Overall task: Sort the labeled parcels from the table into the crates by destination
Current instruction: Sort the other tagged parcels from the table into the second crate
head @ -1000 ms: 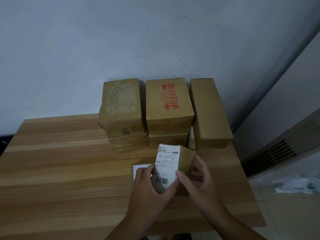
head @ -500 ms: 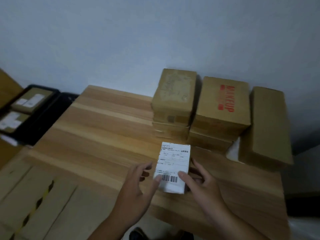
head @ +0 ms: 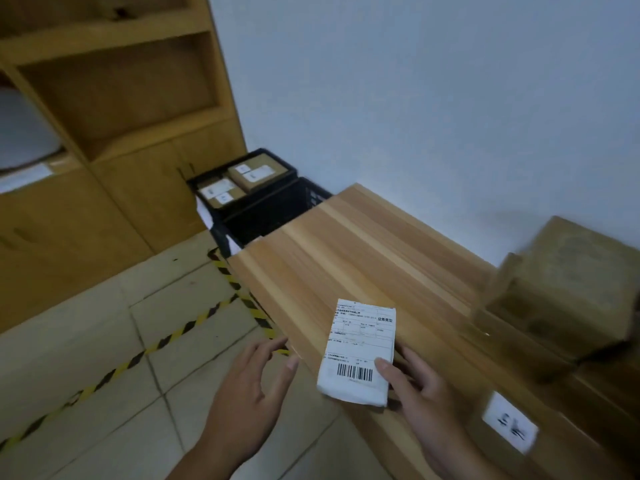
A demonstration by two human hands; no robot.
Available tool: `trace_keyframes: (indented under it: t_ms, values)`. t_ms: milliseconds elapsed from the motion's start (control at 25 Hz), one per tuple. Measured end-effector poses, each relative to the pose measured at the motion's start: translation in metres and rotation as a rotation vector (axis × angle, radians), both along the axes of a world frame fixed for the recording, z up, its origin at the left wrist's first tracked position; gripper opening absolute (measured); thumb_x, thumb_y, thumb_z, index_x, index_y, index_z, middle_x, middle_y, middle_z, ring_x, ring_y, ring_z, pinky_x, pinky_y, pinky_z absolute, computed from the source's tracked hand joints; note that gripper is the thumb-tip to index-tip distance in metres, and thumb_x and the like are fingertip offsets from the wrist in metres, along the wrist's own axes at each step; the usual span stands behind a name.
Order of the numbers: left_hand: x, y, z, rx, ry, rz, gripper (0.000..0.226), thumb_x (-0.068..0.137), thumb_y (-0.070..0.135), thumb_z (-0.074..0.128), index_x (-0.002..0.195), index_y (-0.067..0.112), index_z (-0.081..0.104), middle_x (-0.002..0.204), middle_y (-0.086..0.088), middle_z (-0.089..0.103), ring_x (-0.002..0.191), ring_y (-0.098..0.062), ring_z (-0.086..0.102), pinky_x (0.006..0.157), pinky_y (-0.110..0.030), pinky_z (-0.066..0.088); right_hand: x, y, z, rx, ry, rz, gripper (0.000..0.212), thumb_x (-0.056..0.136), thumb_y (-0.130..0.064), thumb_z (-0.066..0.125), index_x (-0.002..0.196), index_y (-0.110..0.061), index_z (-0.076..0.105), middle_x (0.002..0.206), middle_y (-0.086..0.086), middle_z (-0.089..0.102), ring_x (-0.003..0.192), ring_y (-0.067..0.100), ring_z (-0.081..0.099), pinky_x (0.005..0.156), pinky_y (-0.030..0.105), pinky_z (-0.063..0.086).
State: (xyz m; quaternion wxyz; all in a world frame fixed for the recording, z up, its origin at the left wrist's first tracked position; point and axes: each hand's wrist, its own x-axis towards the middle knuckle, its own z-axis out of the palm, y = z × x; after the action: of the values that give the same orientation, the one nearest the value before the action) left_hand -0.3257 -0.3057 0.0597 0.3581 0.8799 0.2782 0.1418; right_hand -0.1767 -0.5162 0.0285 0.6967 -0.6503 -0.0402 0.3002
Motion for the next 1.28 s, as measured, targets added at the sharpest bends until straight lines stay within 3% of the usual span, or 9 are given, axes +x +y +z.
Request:
trace_keyframes:
  t_ms: [200,440,680,960,1120,1280]
  values:
    - [-0.028,0.078,-0.002,0.072,0.017,0.13,0.043,0.09,0.066,0.047,0.13,0.051,0.048,0.121,0.034,0.045,0.119,0.005,0.046,0.098,-0.027,0.042,-0.004,0.088,0.002,-0.021,-0.052,0.131,0.071,0.062,-0.052,0.082,0.13,-0.04,0.065,0.114,-0.009,0.076,0.097,0.016,0.076,0.067,0.028,0.061]
    - [-0.03,0.148,-0.003,0.036,0.018,0.209,0.044,0.088,0.067,0.047,0.129,0.051,0.047,0.119,0.035,0.045,0.115,0.006,0.046,0.091,-0.02,0.038,0.001,0.178,-0.004,-0.019,-0.038,0.226,0.055,0.07,-0.042,0.086,0.122,-0.041,0.068,0.112,-0.008,0.077,0.096,0.018,0.077,0.068,0.034,0.062]
    - [0.003,0.224,-0.014,0.104,0.113,0.255,0.048,0.09,0.058,0.052,0.136,0.043,0.046,0.127,0.029,0.044,0.12,0.006,0.042,0.101,-0.021,0.038,0.045,0.272,-0.028,-0.02,0.006,0.28,0.058,0.069,-0.044,0.09,0.122,-0.04,0.067,0.109,-0.008,0.078,0.093,0.016,0.077,0.064,0.027,0.061]
    - [0.049,0.315,0.003,0.195,0.191,0.286,0.05,0.092,0.055,0.055,0.139,0.041,0.046,0.126,0.031,0.04,0.117,0.009,0.039,0.102,-0.019,0.037,0.095,0.39,-0.035,-0.003,0.083,0.375,0.063,0.06,-0.058,0.084,0.119,-0.042,0.069,0.109,-0.004,0.078,0.096,0.02,0.077,0.069,0.037,0.063]
    - [0.065,0.375,0.004,0.192,0.18,0.295,0.049,0.092,0.055,0.053,0.138,0.039,0.049,0.127,0.027,0.044,0.119,0.006,0.042,0.103,-0.02,0.038,0.115,0.455,-0.036,-0.015,0.076,0.396,0.049,0.062,-0.057,0.089,0.107,-0.051,0.072,0.106,-0.007,0.078,0.094,0.018,0.077,0.069,0.037,0.063]
    - [0.081,0.456,-0.009,0.188,0.165,0.263,0.047,0.093,0.055,0.053,0.137,0.038,0.049,0.125,0.028,0.043,0.116,0.009,0.04,0.101,-0.014,0.032,0.133,0.53,-0.044,-0.043,0.059,0.378,0.062,0.06,-0.055,0.083,0.119,-0.044,0.068,0.108,-0.006,0.078,0.098,0.016,0.076,0.082,0.046,0.063]
